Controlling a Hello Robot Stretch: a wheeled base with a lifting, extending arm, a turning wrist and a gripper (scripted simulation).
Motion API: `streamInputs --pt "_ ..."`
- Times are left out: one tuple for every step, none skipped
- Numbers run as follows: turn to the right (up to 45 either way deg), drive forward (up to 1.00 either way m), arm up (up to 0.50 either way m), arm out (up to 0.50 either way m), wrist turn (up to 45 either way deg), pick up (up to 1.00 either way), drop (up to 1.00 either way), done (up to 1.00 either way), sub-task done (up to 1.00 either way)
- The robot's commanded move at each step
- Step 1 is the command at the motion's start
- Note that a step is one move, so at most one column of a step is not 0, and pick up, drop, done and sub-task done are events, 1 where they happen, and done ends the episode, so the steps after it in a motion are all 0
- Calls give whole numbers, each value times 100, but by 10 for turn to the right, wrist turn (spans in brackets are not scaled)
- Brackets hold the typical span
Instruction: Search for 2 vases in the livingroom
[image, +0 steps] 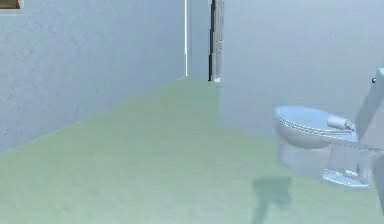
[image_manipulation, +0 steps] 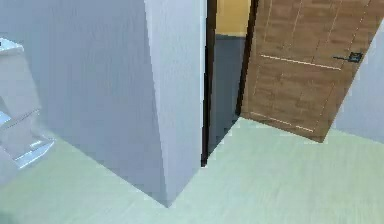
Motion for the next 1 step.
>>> streamInputs --pt "0 100 0 0 0 0 0 0 0"
